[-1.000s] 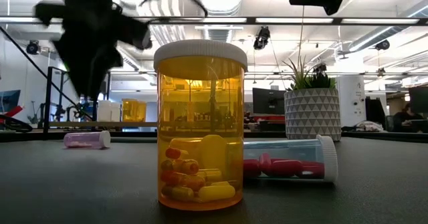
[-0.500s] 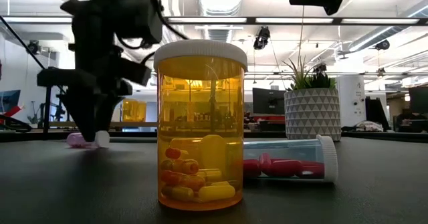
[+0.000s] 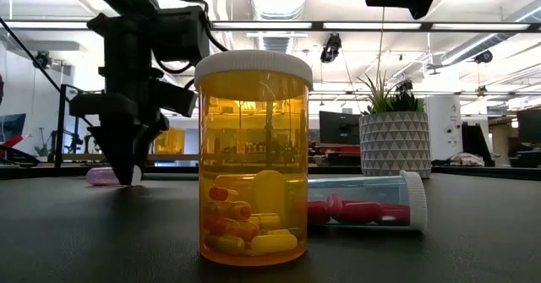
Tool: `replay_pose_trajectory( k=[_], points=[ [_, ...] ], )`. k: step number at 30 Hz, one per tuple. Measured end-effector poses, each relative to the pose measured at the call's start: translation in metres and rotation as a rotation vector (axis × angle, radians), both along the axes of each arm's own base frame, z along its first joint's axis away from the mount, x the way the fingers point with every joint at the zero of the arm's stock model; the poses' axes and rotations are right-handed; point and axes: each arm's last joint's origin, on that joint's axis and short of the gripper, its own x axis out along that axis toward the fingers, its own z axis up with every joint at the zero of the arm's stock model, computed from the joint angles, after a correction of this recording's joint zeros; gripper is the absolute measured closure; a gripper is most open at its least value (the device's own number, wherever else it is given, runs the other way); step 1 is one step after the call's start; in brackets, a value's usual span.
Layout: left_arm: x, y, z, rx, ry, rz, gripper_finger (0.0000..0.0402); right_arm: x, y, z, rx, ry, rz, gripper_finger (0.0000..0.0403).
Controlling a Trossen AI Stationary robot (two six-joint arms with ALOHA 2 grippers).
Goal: Pick and place medicine bottles onto shelf by color
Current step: Put the top pink pill bottle on the shelf aligned with the other pink pill bottle
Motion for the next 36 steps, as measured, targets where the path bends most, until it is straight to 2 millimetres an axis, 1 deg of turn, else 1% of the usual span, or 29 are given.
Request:
replay_pose_trajectory(
  k=[6,8,11,16,20,23,28,32,36],
  points=[
    [0.000,0.001,0.000,0.000,-0.001,0.006,0.0294,0.000,0.000,0.000,0.000,0.000,0.000,0.0186],
    [0.000,0.001,0.000,0.000,-0.001,0.006,0.0307,0.000,0.000,0.000,0.000,0.000,0.000,0.0186],
    [0.003,0.001,0.002,-0.003,-0.021,0.016,0.0311,0.000,0.000,0.000,0.000,0.000,0.000,0.0186],
    [0.016,0.002,0.017,-0.013,-0.102,0.056,0.0294,0.000,0.000,0.000,0.000,0.000,0.000,0.0186],
    [0.033,0.002,0.035,-0.018,-0.249,0.067,0.0291,0.000,0.000,0.000,0.000,0.000,0.000,0.0186],
    [0.044,0.005,0.041,0.013,-0.387,0.146,0.0290,0.000,0.000,0.000,0.000,0.000,0.000,0.0186],
    [0.058,0.011,0.047,0.133,-0.682,0.346,0.0290,0.000,0.000,0.000,0.000,0.001,0.000,0.0186],
    [0.065,0.016,0.055,0.272,-0.854,0.463,0.0289,0.000,0.000,0.000,0.000,0.000,0.000,0.0186],
    [0.065,0.021,0.060,0.421,-0.991,0.601,0.0289,0.000,0.000,0.000,0.000,0.000,0.000,0.0186]
  ],
)
